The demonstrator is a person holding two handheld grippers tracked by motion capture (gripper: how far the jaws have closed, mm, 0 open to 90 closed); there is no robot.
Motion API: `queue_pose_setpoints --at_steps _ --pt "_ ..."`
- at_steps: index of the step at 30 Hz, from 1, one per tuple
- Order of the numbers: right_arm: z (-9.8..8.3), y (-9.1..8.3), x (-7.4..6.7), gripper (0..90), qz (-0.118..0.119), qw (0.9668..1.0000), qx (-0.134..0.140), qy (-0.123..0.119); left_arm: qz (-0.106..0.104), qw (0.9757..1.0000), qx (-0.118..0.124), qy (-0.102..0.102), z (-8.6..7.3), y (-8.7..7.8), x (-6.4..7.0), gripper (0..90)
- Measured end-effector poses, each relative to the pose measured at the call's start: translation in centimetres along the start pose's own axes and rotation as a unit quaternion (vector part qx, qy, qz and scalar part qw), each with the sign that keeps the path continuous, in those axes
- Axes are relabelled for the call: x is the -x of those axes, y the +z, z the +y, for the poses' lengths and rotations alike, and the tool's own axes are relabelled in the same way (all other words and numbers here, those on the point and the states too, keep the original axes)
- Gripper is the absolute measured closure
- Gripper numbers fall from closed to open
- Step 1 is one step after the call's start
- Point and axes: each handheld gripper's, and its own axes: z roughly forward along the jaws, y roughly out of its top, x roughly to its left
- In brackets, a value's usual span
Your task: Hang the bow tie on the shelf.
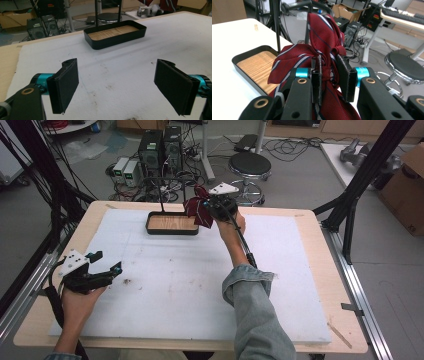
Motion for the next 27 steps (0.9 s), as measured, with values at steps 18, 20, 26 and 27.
queue_pose_setpoints --at_steps 18,20,26,27 --pt "-1.1 2.5 -0.9 72.9 0.001 0.9999 -0.011 0.003 0.000 1.0000 -0.004 0.001 -0.2 0.0 0.1 20.0" --pt "-1.1 2.5 -1.0 71.5 0.000 0.9999 -0.013 0.011 -0.001 1.0000 -0.005 0.002 -0.2 0.0 0.1 20.0" --pt "-1.1 2.5 -1.0 67.8 -0.003 0.9998 -0.015 0.013 -0.001 1.0000 -0.004 0.003 -0.2 0.0 0.2 19.9" --pt "-1.1 2.5 -1.1 67.6 -0.002 0.9998 -0.014 0.015 -0.002 1.0000 -0.004 0.003 -0.1 0.0 0.2 19.9"
